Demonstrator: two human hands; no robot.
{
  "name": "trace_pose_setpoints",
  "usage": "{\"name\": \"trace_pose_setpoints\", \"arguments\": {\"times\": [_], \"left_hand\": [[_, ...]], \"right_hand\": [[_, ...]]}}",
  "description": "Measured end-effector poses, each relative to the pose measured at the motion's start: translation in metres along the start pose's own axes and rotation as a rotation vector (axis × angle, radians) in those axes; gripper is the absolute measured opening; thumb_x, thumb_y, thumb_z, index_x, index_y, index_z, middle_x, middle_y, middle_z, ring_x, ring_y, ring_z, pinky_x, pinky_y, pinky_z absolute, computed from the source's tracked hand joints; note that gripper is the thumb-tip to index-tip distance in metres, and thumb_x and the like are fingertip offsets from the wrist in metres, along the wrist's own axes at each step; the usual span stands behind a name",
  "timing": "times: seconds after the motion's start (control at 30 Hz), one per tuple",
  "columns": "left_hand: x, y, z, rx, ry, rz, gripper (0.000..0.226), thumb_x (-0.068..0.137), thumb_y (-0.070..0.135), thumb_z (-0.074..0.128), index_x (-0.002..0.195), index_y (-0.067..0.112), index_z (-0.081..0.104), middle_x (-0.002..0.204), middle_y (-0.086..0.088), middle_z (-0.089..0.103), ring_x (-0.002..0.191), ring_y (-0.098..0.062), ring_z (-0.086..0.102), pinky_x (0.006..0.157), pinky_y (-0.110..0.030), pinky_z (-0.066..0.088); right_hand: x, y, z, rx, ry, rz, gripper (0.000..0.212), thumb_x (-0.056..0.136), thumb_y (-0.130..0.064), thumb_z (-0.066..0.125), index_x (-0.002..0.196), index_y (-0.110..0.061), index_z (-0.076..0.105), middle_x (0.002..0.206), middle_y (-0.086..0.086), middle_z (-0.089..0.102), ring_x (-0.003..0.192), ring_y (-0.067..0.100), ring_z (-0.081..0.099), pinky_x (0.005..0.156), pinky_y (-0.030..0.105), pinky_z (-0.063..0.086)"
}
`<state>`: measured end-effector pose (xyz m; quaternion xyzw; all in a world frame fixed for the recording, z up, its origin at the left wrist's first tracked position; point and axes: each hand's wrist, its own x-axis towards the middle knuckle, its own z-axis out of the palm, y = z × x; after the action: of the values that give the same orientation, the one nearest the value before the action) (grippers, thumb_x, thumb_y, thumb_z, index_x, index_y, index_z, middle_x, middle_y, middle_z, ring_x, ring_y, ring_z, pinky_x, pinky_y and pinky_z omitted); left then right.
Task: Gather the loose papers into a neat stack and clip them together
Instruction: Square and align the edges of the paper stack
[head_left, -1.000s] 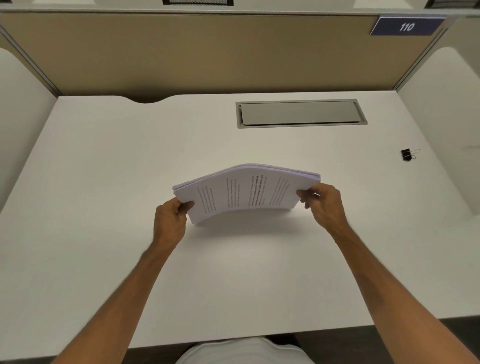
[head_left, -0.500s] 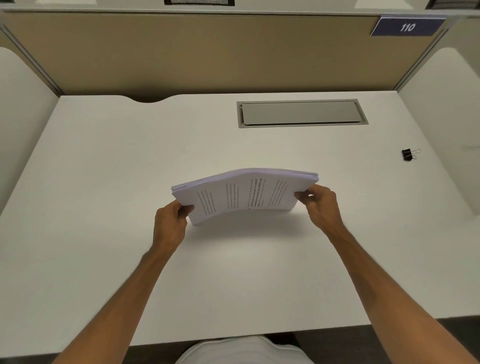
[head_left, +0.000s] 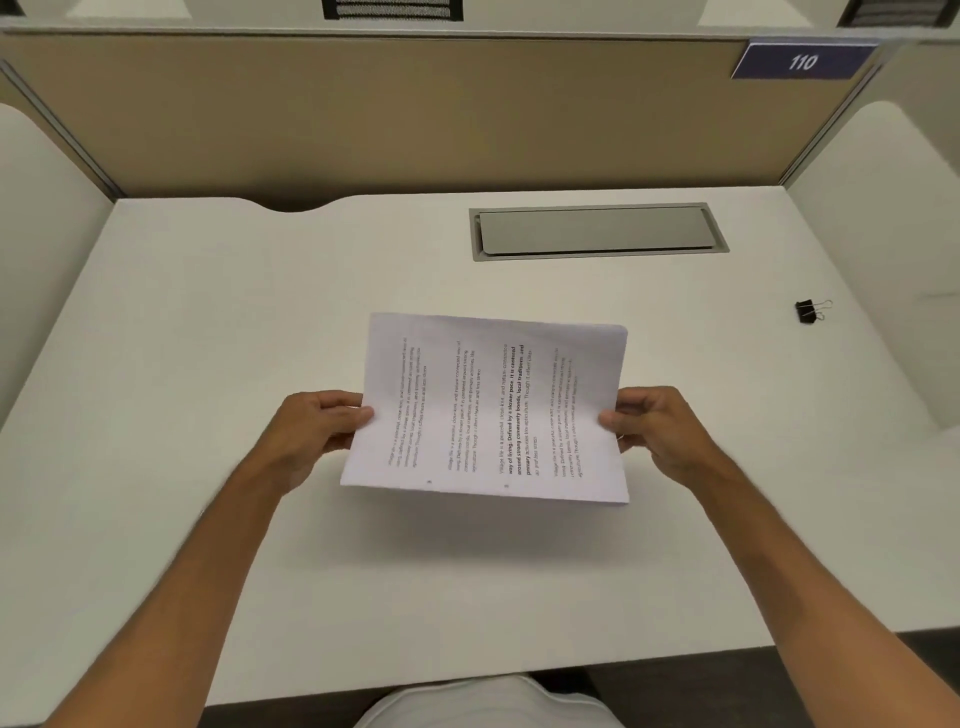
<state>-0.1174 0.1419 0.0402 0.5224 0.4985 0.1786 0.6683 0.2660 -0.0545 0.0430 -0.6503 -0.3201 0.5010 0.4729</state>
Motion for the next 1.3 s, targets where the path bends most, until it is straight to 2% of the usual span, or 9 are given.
{"name": "trace_pose_setpoints", "arguments": {"times": [0.1,0.2,0.4,0.6,0.73,0.9,1.07,1.17,1.3], "left_hand": [[-0.005,0.0,0.007,-0.34,0.029,-0.024,0.032,0.095,0.037,0.062,0.106,0.011,0.079,0.113,-0.009,0.077,0.09,-0.018,0.074,0.075,-0.026,0.059],[-0.016,-0.007,0.035,-0.756,-0.006,-0.006,0.051,0.095,0.051,0.052,0.116,0.011,0.075,0.124,-0.011,0.073,0.111,-0.023,0.071,0.09,-0.035,0.06],[-0.036,-0.017,0.122,-0.85,-0.128,0.007,0.048,0.098,0.029,0.057,0.144,0.015,0.052,0.141,-0.01,0.062,0.128,-0.027,0.061,0.099,-0.043,0.055],[-0.037,-0.007,0.169,-0.977,0.052,0.012,0.042,0.098,0.008,0.059,0.139,0.016,0.056,0.134,-0.013,0.067,0.12,-0.033,0.066,0.095,-0.054,0.056],[-0.035,0.006,0.179,-0.833,0.115,0.047,0.035,0.096,0.002,0.06,0.128,0.013,0.063,0.124,-0.01,0.073,0.111,-0.03,0.071,0.083,-0.046,0.062],[-0.03,0.026,0.19,-0.497,0.161,0.168,0.026,0.093,0.002,0.065,0.113,0.019,0.071,0.113,-0.004,0.078,0.102,-0.025,0.075,0.074,-0.035,0.062],[-0.031,0.038,0.216,-0.247,0.072,0.326,0.023,0.093,0.014,0.069,0.109,0.028,0.076,0.112,-0.001,0.078,0.102,-0.022,0.075,0.079,-0.03,0.061],[-0.031,0.044,0.231,-0.204,0.072,0.375,0.027,0.092,0.012,0.07,0.104,0.034,0.078,0.109,0.003,0.079,0.099,-0.018,0.075,0.077,-0.025,0.06],[-0.029,0.047,0.243,-0.142,0.096,0.399,0.035,0.093,0.006,0.067,0.097,0.039,0.079,0.102,0.007,0.079,0.091,-0.014,0.076,0.073,-0.025,0.059]], "right_hand": [[-0.007,0.009,0.004,0.11,0.047,0.035,0.021,0.089,0.005,0.066,0.101,-0.006,0.079,0.1,0.018,0.078,0.08,0.028,0.075,0.06,0.031,0.058],[-0.015,0.015,0.012,0.231,0.117,0.032,0.022,0.09,0.005,0.064,0.106,-0.003,0.076,0.104,0.018,0.078,0.086,0.032,0.076,0.066,0.036,0.062],[-0.034,0.025,0.041,0.352,0.249,0.028,0.022,0.09,0.007,0.063,0.106,-0.002,0.074,0.098,0.016,0.079,0.083,0.03,0.075,0.067,0.038,0.062],[-0.061,0.039,0.053,0.417,0.179,0.041,0.029,0.09,0.006,0.065,0.117,-0.004,0.069,0.106,0.016,0.078,0.089,0.029,0.076,0.067,0.035,0.061],[-0.068,0.032,0.016,0.315,0.095,0.092,0.035,0.083,0.003,0.074,0.117,-0.004,0.069,0.111,0.015,0.076,0.101,0.032,0.072,0.075,0.034,0.061],[-0.052,-0.001,-0.045,0.123,0.12,-0.028,0.053,0.071,-0.019,0.087,0.121,-0.017,0.068,0.111,0.01,0.076,0.103,0.018,0.071,0.086,0.028,0.053],[-0.022,-0.026,-0.073,0.015,-0.08,-0.108,0.094,0.063,-0.029,0.093,0.144,-0.028,0.046,0.139,-0.005,0.062,0.129,0.007,0.058,0.105,0.03,0.048],[-0.009,-0.036,-0.078,0.041,-0.15,-0.158,0.095,0.064,-0.02,0.093,0.144,-0.029,0.043,0.139,-0.002,0.062,0.13,0.016,0.059,0.105,0.035,0.051],[0.002,-0.042,-0.08,0.085,-0.232,-0.246,0.077,0.07,-0.001,0.085,0.138,-0.009,0.051,0.131,0.016,0.066,0.119,0.037,0.064,0.092,0.048,0.058]]}}
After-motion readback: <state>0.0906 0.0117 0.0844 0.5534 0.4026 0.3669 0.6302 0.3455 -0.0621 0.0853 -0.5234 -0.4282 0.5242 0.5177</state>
